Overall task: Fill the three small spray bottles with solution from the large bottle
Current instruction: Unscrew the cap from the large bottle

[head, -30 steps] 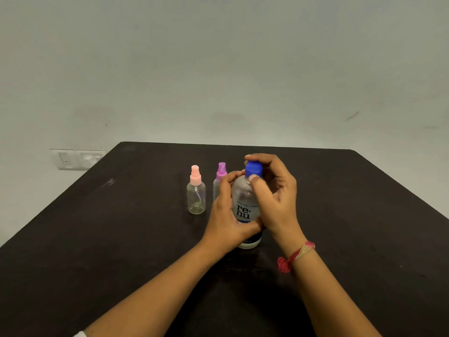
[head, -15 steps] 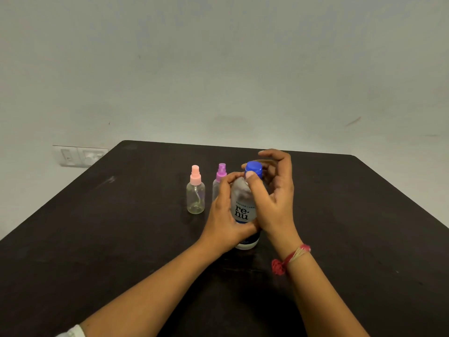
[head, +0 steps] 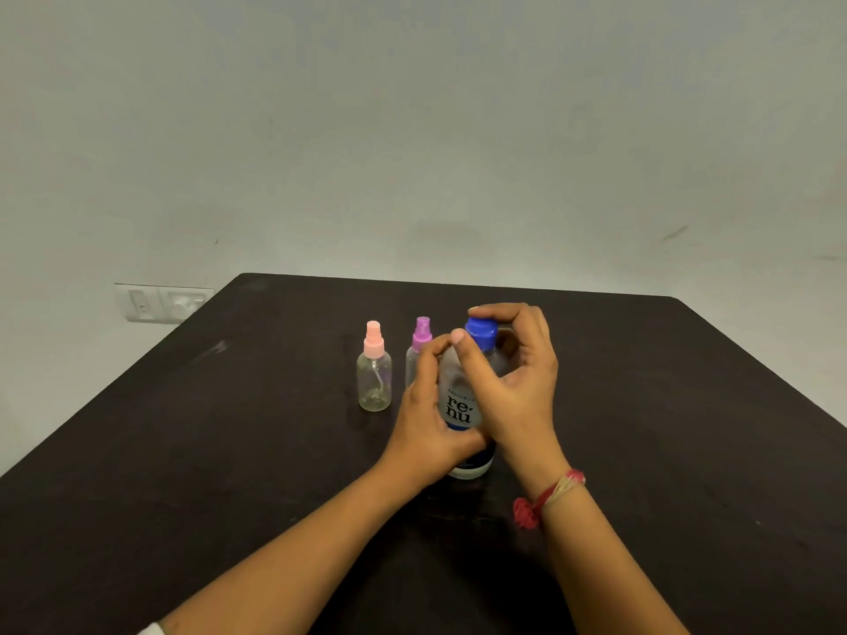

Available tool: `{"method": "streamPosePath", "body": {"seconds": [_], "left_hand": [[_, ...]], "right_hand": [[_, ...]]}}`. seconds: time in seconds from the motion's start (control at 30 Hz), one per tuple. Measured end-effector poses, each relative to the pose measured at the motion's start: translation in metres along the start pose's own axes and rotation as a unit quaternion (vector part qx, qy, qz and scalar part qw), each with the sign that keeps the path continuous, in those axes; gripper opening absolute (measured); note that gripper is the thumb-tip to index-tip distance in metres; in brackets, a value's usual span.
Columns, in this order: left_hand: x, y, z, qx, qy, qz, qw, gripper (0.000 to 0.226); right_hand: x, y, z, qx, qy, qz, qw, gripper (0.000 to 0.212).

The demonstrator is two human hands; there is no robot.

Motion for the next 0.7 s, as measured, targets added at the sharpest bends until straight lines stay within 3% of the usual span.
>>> {"method": "streamPosePath", "body": {"seconds": [0.23,0.47,0.7], "left_hand": [[-0.0006,-0.0008,-0.0014,-0.002,-0.007,0.0,1.0,0.088],[-0.002,-0.0006,-0.0013,0.0,-0.009,0.011,1.0,0.09],[-0.0001,-0.0012,-0.0037,-0.003,-0.011,0.006,1.0,0.084]], "right_hand": [[0.0002,-0.0014,0.0009,-0.033,0.079,0.016,0.996,0.028],[0.0018,0.0005,-0.0014,-0.013,-0.007,0.01,1.0,0.025],[0.0004,-0.0013,-0.0007,-0.013,0.035,0.0,0.999,0.029]]}}
Point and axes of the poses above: each hand's wrist, its own y-axis towards the middle knuckle, its own x-axis out of the back of the hand, z = x × y, the point moved 3 cm from there along y, towards the middle knuckle, and after that the axes turned 13 degrees about x, right-handed, at the moved point
